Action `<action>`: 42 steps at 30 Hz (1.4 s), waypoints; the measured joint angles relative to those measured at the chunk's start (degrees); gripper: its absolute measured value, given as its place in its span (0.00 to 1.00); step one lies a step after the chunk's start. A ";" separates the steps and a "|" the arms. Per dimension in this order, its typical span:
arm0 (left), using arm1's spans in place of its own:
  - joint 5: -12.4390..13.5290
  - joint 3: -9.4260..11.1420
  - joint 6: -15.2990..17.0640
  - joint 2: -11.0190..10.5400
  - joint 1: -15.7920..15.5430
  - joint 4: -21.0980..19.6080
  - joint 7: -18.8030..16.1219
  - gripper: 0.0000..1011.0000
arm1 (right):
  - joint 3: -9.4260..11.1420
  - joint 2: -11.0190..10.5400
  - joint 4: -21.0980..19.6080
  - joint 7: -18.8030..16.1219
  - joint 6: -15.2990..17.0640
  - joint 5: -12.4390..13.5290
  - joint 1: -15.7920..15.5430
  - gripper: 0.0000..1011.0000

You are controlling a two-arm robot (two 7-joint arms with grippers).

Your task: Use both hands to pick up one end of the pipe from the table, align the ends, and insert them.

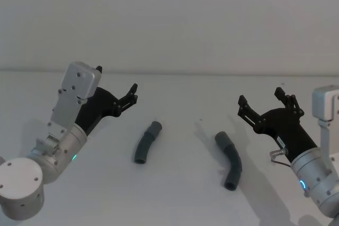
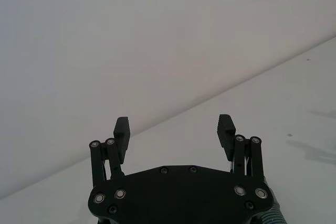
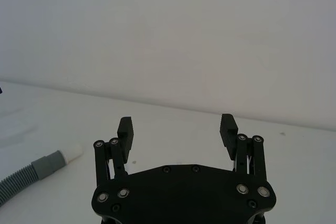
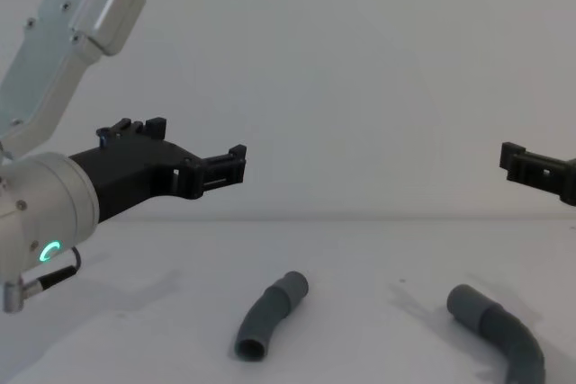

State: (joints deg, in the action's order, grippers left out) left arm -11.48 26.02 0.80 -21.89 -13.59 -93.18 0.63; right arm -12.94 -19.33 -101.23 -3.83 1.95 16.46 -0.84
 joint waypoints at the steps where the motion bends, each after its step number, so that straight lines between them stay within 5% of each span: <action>1: 0.00 0.00 0.00 0.00 0.00 0.00 0.00 0.99 | 0.00 0.00 0.00 0.00 0.00 0.00 0.00 0.99; 42: 0.00 0.00 0.00 0.00 0.00 0.00 0.00 0.99 | 0.00 0.00 0.00 0.00 0.00 0.00 0.00 0.99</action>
State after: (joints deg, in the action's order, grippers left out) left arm -11.48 26.03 0.80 -21.90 -13.59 -93.18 0.63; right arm -12.94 -19.33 -101.23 -3.83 1.95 16.47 -0.84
